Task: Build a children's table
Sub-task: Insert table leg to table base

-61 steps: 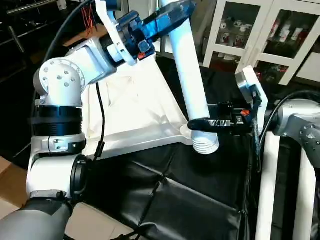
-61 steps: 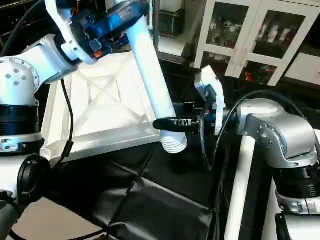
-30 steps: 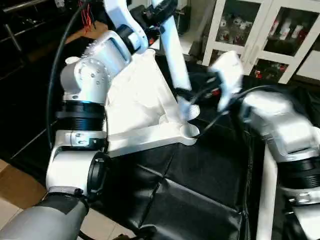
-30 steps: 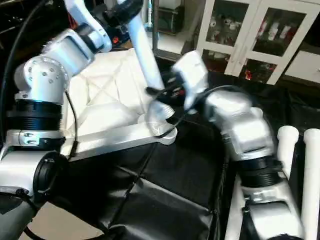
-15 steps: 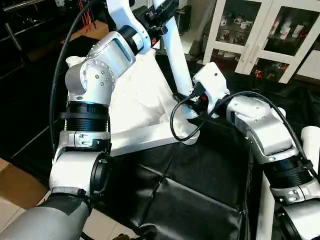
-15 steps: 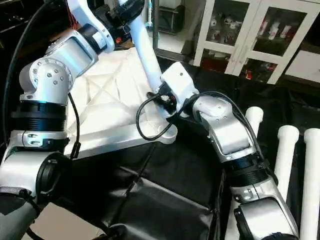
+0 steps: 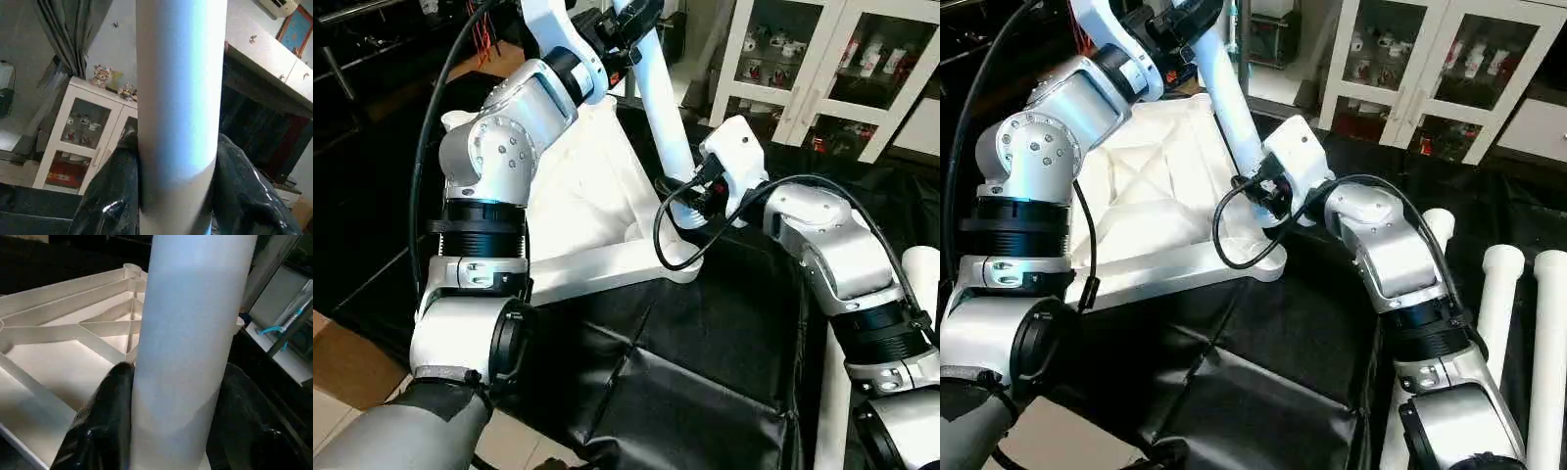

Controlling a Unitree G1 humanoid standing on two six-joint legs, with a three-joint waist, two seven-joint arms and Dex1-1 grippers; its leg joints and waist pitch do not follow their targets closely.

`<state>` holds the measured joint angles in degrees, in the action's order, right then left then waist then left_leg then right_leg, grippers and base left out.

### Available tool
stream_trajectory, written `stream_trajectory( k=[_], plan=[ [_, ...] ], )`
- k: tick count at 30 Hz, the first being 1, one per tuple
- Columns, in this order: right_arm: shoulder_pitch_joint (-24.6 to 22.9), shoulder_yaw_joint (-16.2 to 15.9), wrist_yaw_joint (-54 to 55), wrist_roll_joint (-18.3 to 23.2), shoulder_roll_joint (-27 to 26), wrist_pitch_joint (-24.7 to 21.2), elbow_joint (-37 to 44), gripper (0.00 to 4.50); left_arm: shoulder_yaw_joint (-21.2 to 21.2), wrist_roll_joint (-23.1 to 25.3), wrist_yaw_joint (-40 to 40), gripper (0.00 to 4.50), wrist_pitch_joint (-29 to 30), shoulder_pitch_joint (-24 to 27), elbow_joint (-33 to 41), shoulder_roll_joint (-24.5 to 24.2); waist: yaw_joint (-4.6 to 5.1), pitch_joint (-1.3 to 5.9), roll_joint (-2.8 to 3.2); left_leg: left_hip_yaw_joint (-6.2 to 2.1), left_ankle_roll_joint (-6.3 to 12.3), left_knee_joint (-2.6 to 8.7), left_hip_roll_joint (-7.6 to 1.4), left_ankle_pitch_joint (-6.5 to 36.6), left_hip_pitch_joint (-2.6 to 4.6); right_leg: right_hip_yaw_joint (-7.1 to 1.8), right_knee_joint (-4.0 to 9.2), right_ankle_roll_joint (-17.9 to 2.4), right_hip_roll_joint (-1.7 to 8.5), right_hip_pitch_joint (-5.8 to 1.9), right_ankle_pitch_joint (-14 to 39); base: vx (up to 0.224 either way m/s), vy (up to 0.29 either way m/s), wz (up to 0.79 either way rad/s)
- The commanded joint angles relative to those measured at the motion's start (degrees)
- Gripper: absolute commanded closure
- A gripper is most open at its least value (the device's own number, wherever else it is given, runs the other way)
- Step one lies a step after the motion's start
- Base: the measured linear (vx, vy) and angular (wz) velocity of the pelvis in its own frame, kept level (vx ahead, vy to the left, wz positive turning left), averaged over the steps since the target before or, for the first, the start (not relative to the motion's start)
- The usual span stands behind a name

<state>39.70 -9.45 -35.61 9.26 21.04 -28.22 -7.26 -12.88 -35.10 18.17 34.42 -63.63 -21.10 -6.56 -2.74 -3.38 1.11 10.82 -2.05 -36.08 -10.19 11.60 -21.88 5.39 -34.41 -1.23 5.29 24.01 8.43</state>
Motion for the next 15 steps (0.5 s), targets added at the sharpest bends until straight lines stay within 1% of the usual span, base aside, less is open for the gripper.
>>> stream_trajectory(
  k=[1, 2, 3, 4, 5, 6, 8, 10, 12, 13, 14, 15],
  plan=[
    [0.98, 2.15, -3.06, 3.79, 0.05, -1.35, 1.93, 2.51, 2.00, -1.19, 5.28, 2.16, 2.53, -0.54, 2.64, -1.17, 0.02, 4.87, 0.23, -1.16, 3.65, 3.89, -2.56, 5.58, 1.06, -2.81, 2.63, -15.49, 3.02, -4.20, 5.11, 0.000, 0.000, 0.00],
    [1.00, 3.12, -4.22, 5.67, -0.11, -1.93, 2.51, 2.51, 2.52, -1.84, 7.17, 2.16, 3.24, -0.19, 3.29, -1.54, 0.07, 4.85, 0.19, -1.07, 3.79, 3.88, -2.45, 5.93, 1.08, -2.81, 2.79, -15.46, 2.97, -4.22, 5.44, 0.000, 0.000, 0.00],
    [0.93, 3.89, -5.55, 7.37, 0.07, -2.60, 3.32, 2.54, 2.75, -2.27, 8.56, 2.13, 3.41, 0.06, 3.69, -1.85, -0.01, 4.91, 0.29, -1.17, 3.90, 3.91, -2.61, 5.89, 1.10, -2.83, 2.57, -15.72, 3.06, -4.27, 5.00, 0.000, 0.000, 0.00],
    [0.89, 4.33, -6.41, 8.42, 0.24, -3.03, 3.84, 2.56, 2.82, -2.54, 9.29, 2.06, 3.49, 0.19, 3.89, -2.01, 0.03, 4.87, 0.25, -1.16, 4.00, 3.91, -2.69, 5.78, 1.05, -2.83, 2.53, -15.91, 3.01, -4.21, 4.27, 0.000, 0.000, 0.00],
    [0.42, 4.40, -8.90, 9.83, 1.36, -3.51, 4.93, 2.56, 3.81, -2.43, 11.78, 1.95, 3.33, 0.70, 4.56, -3.00, -0.03, 4.88, 0.48, -1.17, 4.14, 3.83, -2.62, 5.43, 1.05, -2.83, 2.43, -16.10, 3.01, -4.20, 3.63, 0.000, 0.000, 0.00],
    [-0.15, 4.58, -11.57, 11.52, 2.62, -4.41, 6.13, 2.57, 4.25, -2.66, 13.61, 1.83, 3.49, 0.99, 4.92, -3.75, -0.16, 4.90, 0.29, -1.12, 4.55, 3.87, -2.61, 5.67, 1.12, -2.82, 2.51, -16.01, 2.98, -4.37, 3.75, 0.000, 0.000, 0.00],
    [-1.06, 5.16, -15.46, 14.46, 4.53, -6.52, 7.91, 2.57, 4.71, -3.29, 16.46, 1.73, 3.87, 1.32, 5.42, -4.86, -0.28, 4.74, 0.37, -1.11, 4.78, 3.91, -2.63, 6.06, 1.04, -2.86, 2.58, -15.88, 2.95, -4.31, 4.34, 0.000, 0.000, 0.00],
    [-1.46, 5.76, -17.39, 16.21, 5.66, -7.83, 8.76, 2.57, 4.18, -3.20, 16.21, 1.62, 3.25, 0.93, 5.05, -5.00, -0.30, 4.72, 0.36, -1.13, 4.02, 3.94, -2.66, 7.09, 1.09, -2.85, 2.76, -15.56, 3.04, -4.32, 6.00, 0.000, 0.000, 0.00],
    [-1.67, 5.77, -18.44, 16.79, 6.35, -8.32, 9.19, 2.57, 3.77, -3.85, 16.49, 1.39, 3.69, 0.69, 4.97, -5.04, -0.35, 4.67, 0.32, -1.17, 3.20, 3.95, -2.63, 7.92, 1.10, -2.79, 2.95, -15.15, 3.08, -4.31, 7.84, 0.000, 0.000, 0.00],
    [-1.87, 5.71, -19.41, 17.26, 6.97, -8.79, 9.62, 2.57, 3.47, -4.65, 17.06, 1.33, 4.22, 0.56, 5.19, -5.13, -0.41, 4.66, 0.31, -1.18, 2.74, 3.96, -2.64, 8.02, 1.11, -2.78, 3.04, -14.88, 3.11, -4.26, 8.62, 0.000, 0.000, 0.00],
    [-2.48, 5.40, -21.70, 18.34, 8.41, -10.21, 10.88, 2.57, 2.39, -6.60, 18.14, 1.31, 6.06, 0.31, 5.84, -5.04, -0.44, 4.64, 0.34, -1.19, 2.41, 3.95, -2.64, 8.21, 1.11, -2.77, 3.04, -14.72, 3.09, -4.28, 9.16, 0.000, 0.000, 0.00],
    [-2.68, 5.40, -22.29, 18.79, 8.81, -10.71, 11.31, 2.57, 2.00, -7.17, 18.49, 1.21, 6.81, 0.25, 6.03, -5.04, -0.49, 4.66, 0.42, -1.21, 2.34, 3.96, -2.66, 8.20, 1.16, -2.76, 3.05, -14.70, 3.08, -4.25, 9.26, 0.000, 0.000, 0.00]
  ],
)
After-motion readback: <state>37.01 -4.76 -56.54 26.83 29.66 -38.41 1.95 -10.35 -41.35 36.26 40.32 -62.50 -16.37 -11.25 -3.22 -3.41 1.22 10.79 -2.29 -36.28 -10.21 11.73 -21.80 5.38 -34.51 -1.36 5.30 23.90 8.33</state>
